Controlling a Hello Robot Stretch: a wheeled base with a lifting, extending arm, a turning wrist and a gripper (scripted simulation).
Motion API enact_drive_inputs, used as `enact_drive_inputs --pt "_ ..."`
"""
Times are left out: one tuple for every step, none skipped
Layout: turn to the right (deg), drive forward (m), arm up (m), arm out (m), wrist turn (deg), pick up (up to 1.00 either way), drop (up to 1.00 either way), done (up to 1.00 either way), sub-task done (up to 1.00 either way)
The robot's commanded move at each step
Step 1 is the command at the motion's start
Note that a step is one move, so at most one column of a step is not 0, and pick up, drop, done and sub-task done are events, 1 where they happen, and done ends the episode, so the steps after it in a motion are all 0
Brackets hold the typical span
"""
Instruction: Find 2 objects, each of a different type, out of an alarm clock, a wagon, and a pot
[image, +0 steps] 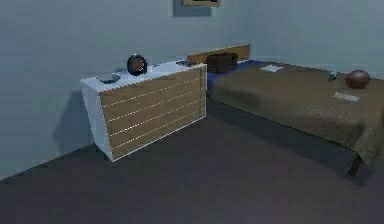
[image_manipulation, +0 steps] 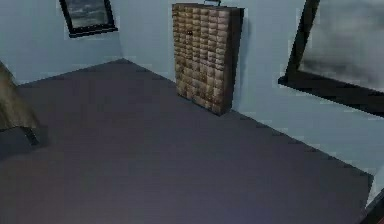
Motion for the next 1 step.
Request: enact_drive_inputs --pt "0.0 0.45 0.00 0.00 0.0 0.00 0.00 0.00 0.00"
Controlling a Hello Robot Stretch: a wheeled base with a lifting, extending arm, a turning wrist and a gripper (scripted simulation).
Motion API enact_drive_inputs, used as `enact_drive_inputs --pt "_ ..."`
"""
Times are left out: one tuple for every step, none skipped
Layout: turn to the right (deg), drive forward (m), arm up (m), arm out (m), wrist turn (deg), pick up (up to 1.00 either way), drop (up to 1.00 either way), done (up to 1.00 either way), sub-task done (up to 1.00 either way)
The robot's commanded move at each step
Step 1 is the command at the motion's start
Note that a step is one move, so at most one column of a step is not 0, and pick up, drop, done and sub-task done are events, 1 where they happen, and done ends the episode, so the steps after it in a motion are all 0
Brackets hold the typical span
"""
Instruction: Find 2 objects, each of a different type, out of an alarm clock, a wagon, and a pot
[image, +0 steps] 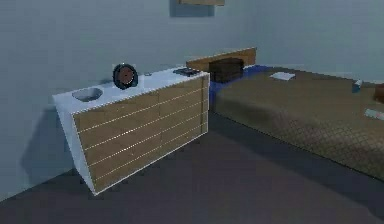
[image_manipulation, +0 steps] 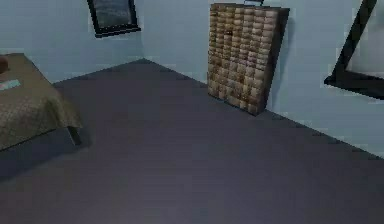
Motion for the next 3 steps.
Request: enact_drive_inputs --pt "-27.0 0.00 0.00 0.00 0.0 0.00 0.00 0.00 0.00" --pt "0.0 1.00 0.00 0.00 0.0 0.00 0.00 0.00 0.00" --pt "-12.0 0.00 0.00 0.00 0.0 0.00 0.00 0.00 0.00"
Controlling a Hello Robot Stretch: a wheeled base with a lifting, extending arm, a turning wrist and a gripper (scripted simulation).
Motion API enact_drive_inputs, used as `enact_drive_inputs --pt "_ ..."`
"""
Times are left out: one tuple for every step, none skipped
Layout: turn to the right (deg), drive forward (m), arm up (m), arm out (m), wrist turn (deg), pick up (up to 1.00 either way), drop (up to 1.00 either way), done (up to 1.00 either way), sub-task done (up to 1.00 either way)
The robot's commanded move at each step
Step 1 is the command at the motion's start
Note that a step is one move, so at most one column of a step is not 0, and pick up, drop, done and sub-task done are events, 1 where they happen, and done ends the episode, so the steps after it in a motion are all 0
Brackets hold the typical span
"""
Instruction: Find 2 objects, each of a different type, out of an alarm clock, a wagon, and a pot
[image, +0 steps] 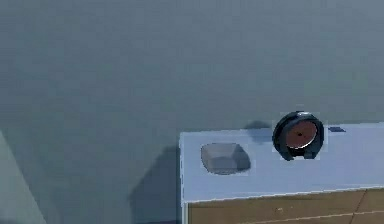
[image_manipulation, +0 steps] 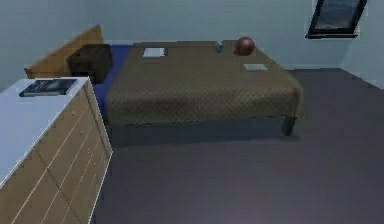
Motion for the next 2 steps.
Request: enact_drive_inputs --pt "0.0 0.05 0.00 0.00 0.0 0.00 0.00 0.00 0.00" --pt "30.0 0.00 0.00 0.00 0.0 0.00 0.00 0.00 0.00"
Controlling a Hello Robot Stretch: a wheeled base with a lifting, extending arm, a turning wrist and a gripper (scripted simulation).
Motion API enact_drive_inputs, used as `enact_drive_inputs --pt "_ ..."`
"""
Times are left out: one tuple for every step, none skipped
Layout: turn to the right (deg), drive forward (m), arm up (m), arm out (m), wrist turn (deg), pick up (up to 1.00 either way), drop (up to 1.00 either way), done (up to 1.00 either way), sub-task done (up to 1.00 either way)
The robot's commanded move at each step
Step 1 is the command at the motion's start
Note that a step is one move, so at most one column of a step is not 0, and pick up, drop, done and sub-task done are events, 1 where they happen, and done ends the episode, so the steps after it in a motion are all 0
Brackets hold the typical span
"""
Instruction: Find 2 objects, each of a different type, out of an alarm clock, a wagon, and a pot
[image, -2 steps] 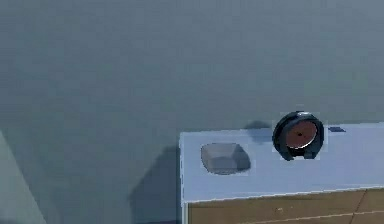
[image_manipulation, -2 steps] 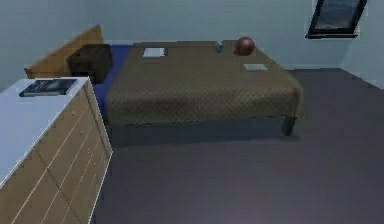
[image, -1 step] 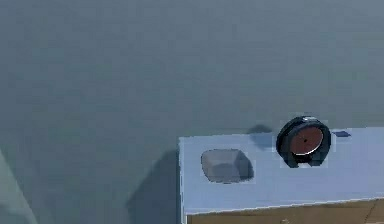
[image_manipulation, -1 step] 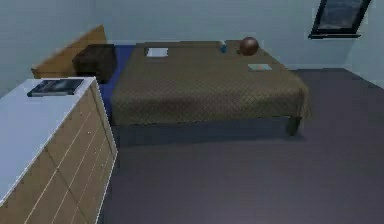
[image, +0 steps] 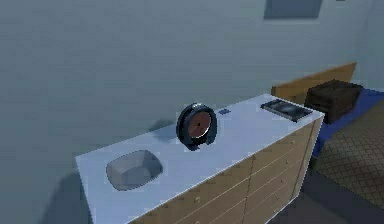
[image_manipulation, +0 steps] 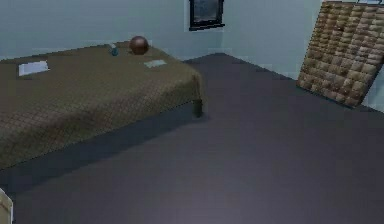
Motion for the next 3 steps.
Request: enact_drive_inputs --pt "0.0 0.00 0.00 0.00 0.0 0.00 0.00 0.00 1.00" --pt "45.0 0.00 0.00 0.00 0.0 0.00 0.00 0.00 0.00" --pt "45.0 0.00 0.00 0.00 0.0 0.00 0.00 0.00 0.00"
